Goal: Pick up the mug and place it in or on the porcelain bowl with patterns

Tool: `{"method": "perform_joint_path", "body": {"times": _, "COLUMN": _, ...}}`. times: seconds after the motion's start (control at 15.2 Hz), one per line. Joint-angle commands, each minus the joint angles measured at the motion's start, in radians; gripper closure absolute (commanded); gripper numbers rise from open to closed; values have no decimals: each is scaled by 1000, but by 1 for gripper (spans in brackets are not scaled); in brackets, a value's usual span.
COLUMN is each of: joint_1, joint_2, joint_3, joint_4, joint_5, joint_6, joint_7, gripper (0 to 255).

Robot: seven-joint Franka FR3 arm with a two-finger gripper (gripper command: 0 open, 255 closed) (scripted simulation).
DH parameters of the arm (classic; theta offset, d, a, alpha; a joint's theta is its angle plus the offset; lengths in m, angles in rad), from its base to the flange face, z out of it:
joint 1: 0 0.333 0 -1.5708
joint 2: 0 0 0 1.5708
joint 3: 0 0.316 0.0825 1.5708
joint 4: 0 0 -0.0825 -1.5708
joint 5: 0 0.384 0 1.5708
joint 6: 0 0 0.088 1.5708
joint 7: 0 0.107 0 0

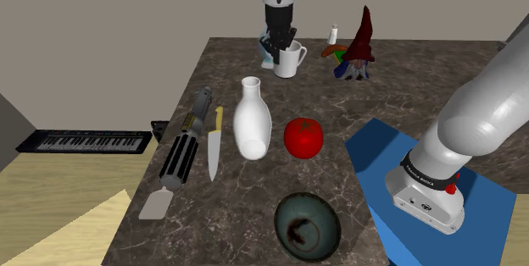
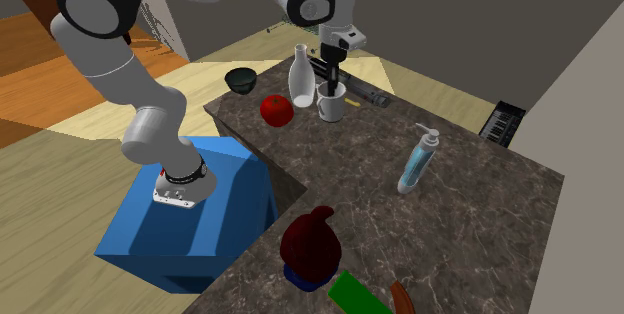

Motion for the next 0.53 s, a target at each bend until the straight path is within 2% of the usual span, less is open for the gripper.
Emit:
{"method": "perform_joint_path", "body": {"times": 0.0, "joint_1": 0, "joint_2": -6, "joint_3": -1, "joint_4": 18, "joint_5": 2, "joint_6": -24, "joint_7": -3, "gripper": 255}}
{"method": "perform_joint_path", "body": {"times": 0.46, "joint_1": 70, "joint_2": -154, "joint_3": 70, "joint_4": -112, "joint_5": 66, "joint_6": -39, "joint_7": 107, "gripper": 255}}
